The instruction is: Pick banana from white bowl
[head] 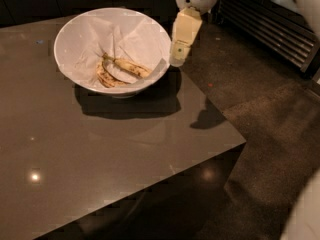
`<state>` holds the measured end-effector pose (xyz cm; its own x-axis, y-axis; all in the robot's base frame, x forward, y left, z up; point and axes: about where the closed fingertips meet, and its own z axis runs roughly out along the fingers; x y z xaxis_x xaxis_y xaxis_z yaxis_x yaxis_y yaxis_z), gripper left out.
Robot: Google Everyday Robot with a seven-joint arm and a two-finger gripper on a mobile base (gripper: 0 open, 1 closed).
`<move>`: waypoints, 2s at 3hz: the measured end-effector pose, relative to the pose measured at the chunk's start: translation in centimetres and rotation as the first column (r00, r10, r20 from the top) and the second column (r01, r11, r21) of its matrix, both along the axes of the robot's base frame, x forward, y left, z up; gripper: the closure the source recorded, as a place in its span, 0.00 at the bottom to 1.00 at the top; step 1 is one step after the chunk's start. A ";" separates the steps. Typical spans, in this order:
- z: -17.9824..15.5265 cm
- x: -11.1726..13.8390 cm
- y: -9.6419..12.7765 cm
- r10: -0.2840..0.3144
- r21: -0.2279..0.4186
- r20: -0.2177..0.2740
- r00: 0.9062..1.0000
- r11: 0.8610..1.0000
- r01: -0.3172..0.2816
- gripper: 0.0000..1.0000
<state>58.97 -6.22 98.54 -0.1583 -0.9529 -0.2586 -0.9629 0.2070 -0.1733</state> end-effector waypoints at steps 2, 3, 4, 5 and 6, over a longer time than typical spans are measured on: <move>0.9 2.8 3.8 0.045 0.034 0.034 0.998 0.998 -0.046 0.00; 0.3 3.7 4.7 0.024 0.058 0.040 0.999 0.998 -0.026 0.00; -0.9 4.6 5.9 0.000 0.090 0.006 1.000 0.996 -0.001 0.00; -2.0 5.3 6.8 -0.015 0.115 -0.031 0.999 0.993 0.018 0.10; -3.0 5.7 7.6 -0.021 0.129 -0.058 0.998 0.991 0.029 0.10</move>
Offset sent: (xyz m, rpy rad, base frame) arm 0.0175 0.0278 0.0052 0.0126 -0.0001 0.0419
